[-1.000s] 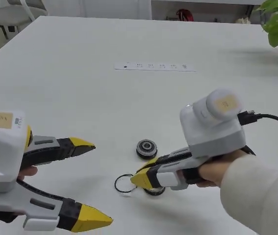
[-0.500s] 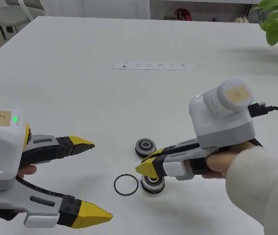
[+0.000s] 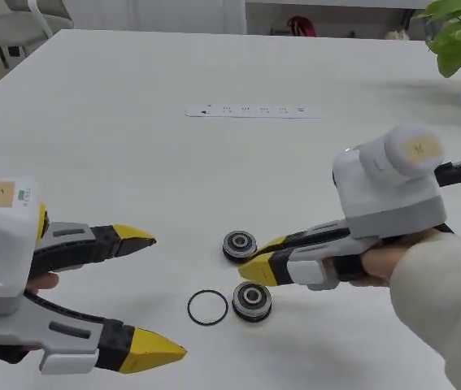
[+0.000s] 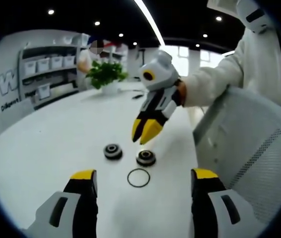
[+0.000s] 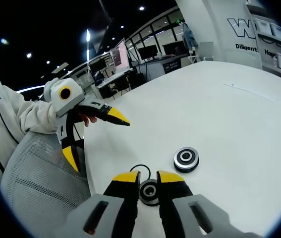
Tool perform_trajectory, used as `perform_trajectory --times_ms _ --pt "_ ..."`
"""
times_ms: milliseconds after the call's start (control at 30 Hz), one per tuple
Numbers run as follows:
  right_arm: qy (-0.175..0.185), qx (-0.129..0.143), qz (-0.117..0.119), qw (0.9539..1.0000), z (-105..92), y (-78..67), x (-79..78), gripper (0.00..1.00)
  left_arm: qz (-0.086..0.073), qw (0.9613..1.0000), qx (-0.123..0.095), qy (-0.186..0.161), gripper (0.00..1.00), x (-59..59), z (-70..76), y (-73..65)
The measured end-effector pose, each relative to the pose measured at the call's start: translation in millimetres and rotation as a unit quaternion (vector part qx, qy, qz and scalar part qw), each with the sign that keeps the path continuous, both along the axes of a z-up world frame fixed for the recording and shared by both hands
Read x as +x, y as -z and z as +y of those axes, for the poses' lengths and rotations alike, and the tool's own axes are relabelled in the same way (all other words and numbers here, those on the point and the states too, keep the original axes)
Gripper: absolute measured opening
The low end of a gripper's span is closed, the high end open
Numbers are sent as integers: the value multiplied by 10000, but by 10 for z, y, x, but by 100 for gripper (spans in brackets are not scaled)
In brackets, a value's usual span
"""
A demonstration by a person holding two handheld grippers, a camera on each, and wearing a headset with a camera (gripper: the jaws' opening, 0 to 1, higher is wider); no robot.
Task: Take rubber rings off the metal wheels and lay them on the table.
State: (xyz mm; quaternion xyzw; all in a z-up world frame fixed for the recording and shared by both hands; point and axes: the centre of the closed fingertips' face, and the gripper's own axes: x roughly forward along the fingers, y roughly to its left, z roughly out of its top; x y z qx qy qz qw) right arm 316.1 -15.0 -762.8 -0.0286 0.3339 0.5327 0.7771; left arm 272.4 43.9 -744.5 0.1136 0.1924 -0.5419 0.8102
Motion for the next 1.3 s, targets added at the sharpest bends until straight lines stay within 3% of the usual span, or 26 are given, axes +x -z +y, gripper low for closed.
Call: perform_trajectory --times_ms 400,567,767,1167,1300 --pt "116 57 10 9999 -140 -35 45 12 -139 9998 94 121 77 -2 -59 -34" --pt "116 17 -23 9999 -170 -35 44 12 -186 9998 -85 -50 77 98 -42 -170" --pt "142 42 -16 9999 -192 -40 43 12 -382 9992 -56 -70 77 164 -56 -309" --pt "178 87 -12 9998 -249 -54 42 12 -671 9976 14 186 78 274 -265 -619" --pt "158 86 9 9998 -260 -42 28 12 -764 9964 27 371 78 271 -397 -708"
